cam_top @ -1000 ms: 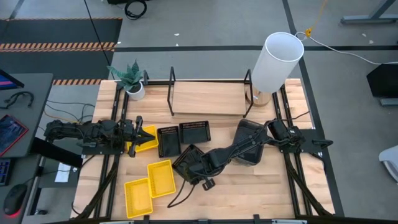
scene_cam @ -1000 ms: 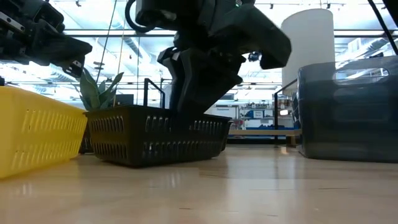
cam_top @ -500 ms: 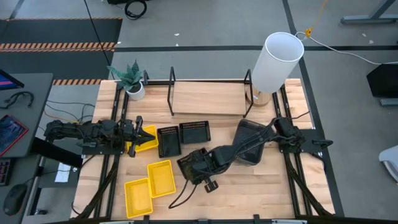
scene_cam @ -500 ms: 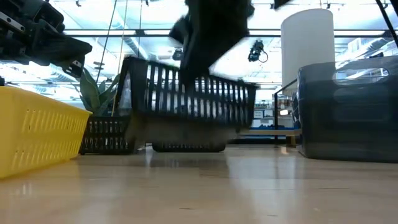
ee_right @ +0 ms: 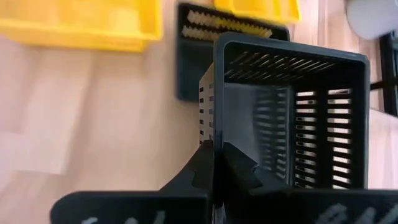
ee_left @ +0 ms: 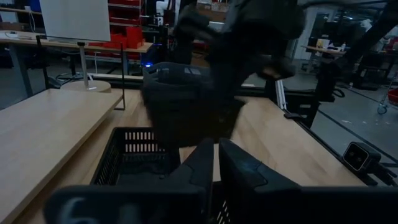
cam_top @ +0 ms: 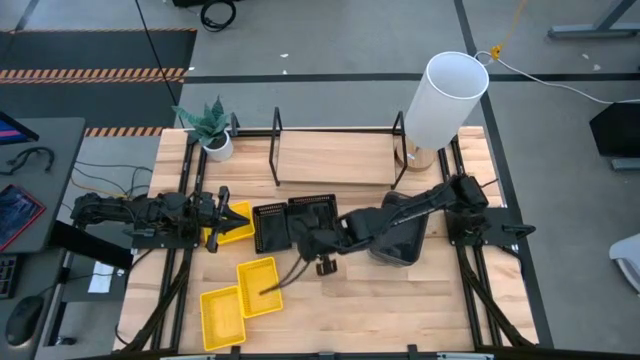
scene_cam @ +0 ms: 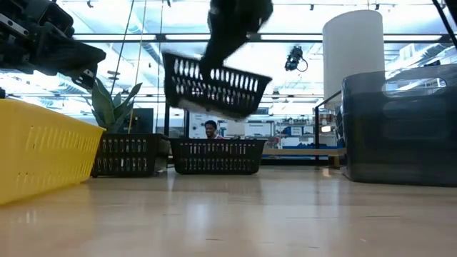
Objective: Stack baskets on shelf by color
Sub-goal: Stack the bottom right black bin on the right black bin
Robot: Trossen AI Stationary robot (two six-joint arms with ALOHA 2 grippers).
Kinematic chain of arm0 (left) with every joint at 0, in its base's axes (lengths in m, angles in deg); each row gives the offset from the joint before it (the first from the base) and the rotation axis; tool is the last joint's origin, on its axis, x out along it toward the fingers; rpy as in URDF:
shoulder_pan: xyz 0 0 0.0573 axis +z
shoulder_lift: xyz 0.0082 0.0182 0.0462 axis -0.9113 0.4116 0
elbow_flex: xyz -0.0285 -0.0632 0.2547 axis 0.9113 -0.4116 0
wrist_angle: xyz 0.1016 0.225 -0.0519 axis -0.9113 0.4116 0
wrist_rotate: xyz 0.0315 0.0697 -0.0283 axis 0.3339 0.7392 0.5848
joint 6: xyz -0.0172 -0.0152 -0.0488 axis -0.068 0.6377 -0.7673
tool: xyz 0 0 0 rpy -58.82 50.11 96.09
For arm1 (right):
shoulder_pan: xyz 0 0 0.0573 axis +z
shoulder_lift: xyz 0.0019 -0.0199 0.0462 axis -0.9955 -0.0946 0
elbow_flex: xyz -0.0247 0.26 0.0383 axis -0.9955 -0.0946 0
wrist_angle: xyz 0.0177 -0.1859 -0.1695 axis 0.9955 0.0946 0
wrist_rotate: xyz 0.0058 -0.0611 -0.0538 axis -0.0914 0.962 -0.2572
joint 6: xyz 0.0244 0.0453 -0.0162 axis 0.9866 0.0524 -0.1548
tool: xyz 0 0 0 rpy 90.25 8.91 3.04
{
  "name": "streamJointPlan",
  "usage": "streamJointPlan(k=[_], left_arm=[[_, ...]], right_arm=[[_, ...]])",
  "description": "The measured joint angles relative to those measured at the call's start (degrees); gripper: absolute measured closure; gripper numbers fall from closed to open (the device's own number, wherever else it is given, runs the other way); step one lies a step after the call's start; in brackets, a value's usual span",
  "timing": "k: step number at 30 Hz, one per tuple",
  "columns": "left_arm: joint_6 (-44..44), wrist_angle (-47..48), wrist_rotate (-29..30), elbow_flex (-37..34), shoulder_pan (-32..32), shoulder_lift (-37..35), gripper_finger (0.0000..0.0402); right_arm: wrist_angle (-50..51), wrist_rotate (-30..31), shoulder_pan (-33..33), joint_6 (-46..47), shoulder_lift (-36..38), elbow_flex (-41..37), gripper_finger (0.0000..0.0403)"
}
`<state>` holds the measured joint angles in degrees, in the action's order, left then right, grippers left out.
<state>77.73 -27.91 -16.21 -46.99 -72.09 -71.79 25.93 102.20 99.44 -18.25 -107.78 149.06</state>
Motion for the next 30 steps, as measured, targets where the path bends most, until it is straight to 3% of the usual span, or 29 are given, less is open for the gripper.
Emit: streamJointPlan(k=[12,30], left_arm=[[0.0,0.0,0.0,0.1,0.0,0.0,0.0369],[0.0,0.0,0.0,0.1,0.0,0.0,0.0366]], right_arm=[[-5.7,-0.8,-7.1,-3.3,-1.0,-7.3,0.0388],[-0.1,-8.4,-5.7,6.4,-1.0,-9.2,0.0373]])
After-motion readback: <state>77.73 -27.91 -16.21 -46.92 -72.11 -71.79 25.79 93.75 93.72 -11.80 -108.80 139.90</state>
